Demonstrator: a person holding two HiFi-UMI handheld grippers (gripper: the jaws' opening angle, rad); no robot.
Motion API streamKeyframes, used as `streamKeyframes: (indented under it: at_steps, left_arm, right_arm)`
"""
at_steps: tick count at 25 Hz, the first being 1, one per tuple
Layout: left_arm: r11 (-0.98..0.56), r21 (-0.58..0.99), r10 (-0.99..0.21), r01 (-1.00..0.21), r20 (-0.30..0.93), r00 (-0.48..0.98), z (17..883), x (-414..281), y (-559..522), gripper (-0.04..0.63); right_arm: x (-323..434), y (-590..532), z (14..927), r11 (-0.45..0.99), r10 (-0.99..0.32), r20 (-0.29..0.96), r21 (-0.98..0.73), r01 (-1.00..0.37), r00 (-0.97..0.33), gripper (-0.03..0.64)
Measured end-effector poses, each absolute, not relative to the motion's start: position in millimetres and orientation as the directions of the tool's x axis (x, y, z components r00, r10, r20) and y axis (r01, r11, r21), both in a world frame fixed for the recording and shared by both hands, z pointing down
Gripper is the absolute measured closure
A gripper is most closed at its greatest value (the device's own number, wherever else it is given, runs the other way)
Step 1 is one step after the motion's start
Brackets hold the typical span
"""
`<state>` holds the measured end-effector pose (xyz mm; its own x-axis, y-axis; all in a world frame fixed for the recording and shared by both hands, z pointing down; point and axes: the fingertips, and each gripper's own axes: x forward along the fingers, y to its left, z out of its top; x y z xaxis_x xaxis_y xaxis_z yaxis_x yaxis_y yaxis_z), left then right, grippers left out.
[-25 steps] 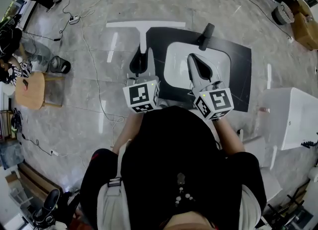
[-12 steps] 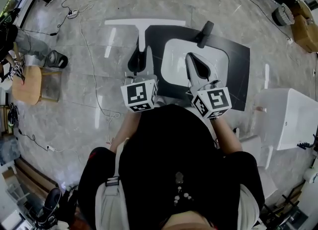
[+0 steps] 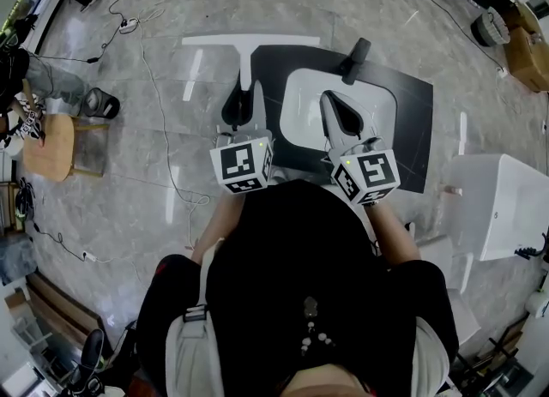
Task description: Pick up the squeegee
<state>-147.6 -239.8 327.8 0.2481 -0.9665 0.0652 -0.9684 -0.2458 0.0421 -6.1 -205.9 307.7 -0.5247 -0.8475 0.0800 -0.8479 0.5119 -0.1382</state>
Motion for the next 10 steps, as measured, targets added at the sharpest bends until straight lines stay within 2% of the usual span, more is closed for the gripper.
streamKeyframes:
  at_steps: [10]
  left_arm:
    - [-0.263, 0.045, -0.962, -0.964, 0.057, 0.266, 325.8, -146.4, -242.9, 0.489]
  right_arm:
    - [-2.5, -206.2, 303.5, 0.491, -0.862, 0.070, -0.123, -0.862, -0.501, 0.615]
